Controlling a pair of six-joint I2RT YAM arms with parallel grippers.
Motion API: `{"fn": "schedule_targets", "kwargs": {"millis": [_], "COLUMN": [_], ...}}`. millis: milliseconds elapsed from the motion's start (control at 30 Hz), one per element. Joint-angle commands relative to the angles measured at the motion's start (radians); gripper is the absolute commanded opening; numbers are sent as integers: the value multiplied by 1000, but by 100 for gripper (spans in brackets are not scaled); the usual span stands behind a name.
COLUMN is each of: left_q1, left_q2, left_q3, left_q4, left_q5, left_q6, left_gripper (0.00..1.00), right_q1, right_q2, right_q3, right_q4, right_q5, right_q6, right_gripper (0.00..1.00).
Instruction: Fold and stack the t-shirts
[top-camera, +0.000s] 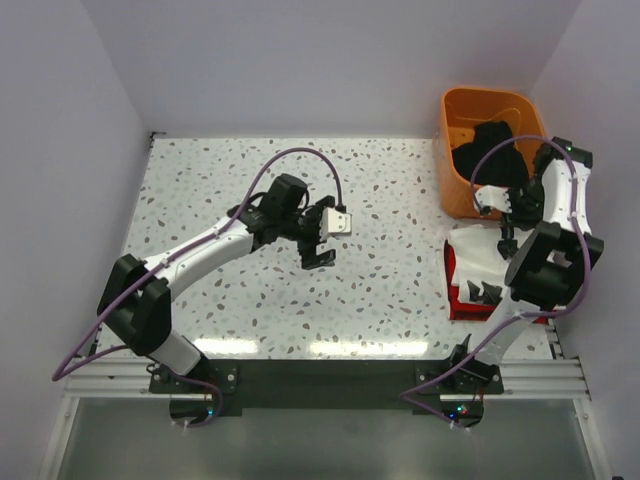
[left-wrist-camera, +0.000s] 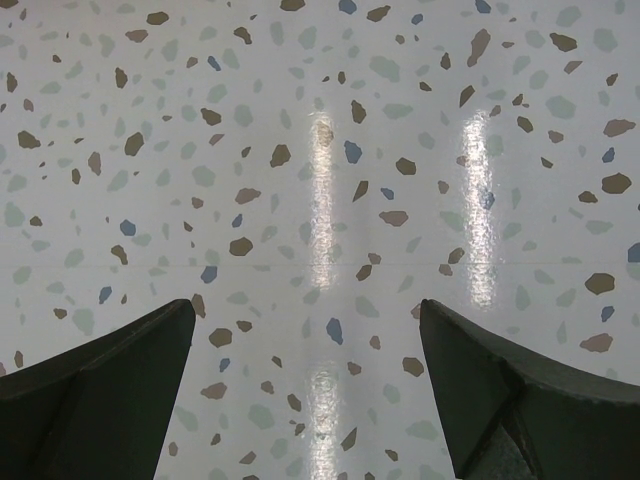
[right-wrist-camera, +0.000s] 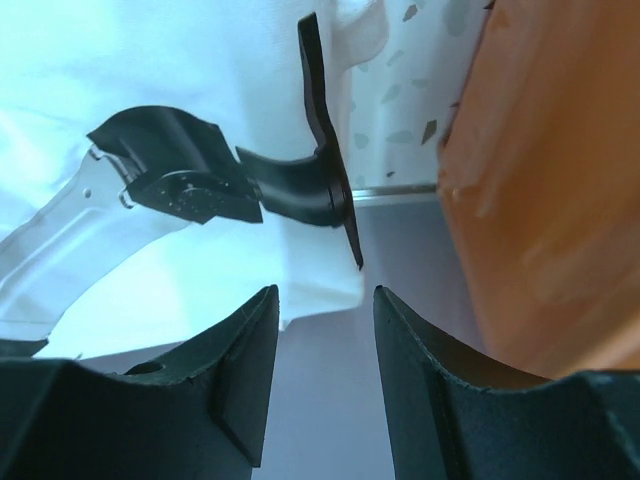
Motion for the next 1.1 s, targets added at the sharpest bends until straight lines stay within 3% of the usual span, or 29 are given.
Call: {"fn": "schedule_targets", "kwargs": {"millis": [0, 800, 933, 1067], "left_q1": [6, 6, 6, 7], "left_q2": [-11, 49, 55, 58], "left_q3": [31, 88, 96, 100], "left_q4": [-24, -30, -29, -32], "left_q5": [23, 3, -2, -8], "left_q6": [34, 12, 11, 12], "left_gripper": [100, 100, 100, 100], "right_q1": [-2, -25, -23, -23], "right_q2": [24, 197, 203, 209], "right_q3": [62, 167, 156, 154], "right_q4": [-167, -161, -156, -165], "right_q5": [46, 97, 106, 120], "right_q6": [-203, -288, -306, -311], "right_gripper": [46, 52, 46, 27]}}
